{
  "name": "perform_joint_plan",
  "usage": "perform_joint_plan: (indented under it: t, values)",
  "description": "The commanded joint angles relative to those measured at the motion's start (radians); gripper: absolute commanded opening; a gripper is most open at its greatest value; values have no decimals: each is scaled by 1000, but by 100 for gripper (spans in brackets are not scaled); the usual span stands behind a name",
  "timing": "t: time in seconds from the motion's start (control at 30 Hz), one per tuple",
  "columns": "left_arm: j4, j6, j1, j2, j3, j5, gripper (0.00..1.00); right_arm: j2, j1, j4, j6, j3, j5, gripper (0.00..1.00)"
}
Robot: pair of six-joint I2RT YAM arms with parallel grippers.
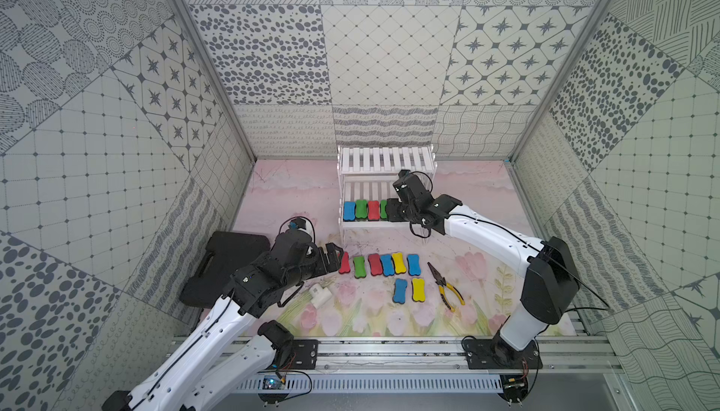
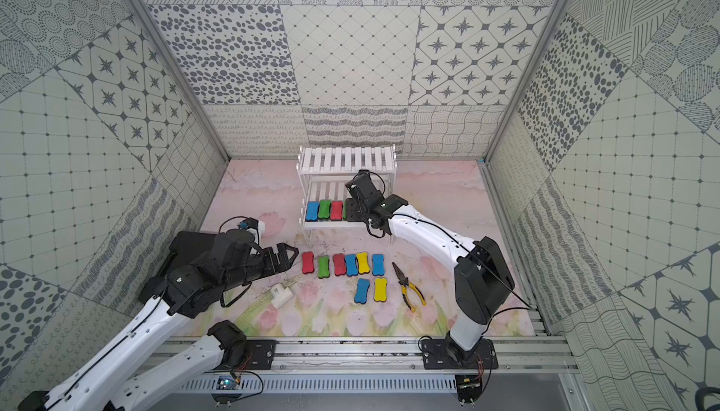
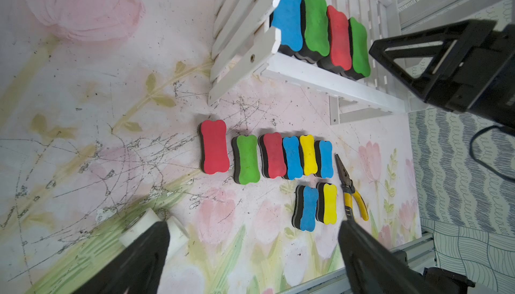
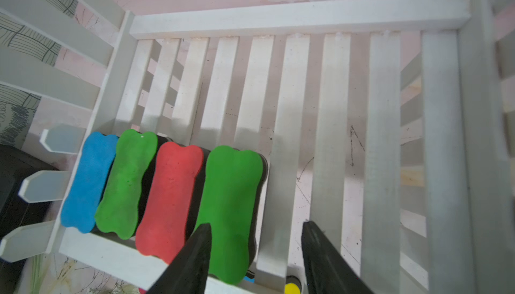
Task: Remove the whiteboard erasers from the shelf
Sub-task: Pick up the whiteboard eraser from the shelf.
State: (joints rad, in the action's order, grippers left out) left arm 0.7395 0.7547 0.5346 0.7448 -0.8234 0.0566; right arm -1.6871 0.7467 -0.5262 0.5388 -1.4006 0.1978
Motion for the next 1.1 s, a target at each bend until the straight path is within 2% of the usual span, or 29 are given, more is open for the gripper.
perform_joint_plan:
  t: [0.0, 0.63, 1.07]
  values:
    - [-2, -22, -5, 1, -15, -4, 99, -5, 12, 26, -14, -42, -6, 58]
    - [-2, -36, -7, 11, -20, 8, 100, -93, 16, 8, -3, -89, -10, 56]
    - [1, -28, -6, 10, -19, 8, 100, -141, 20, -49, 0, -110, 1, 48]
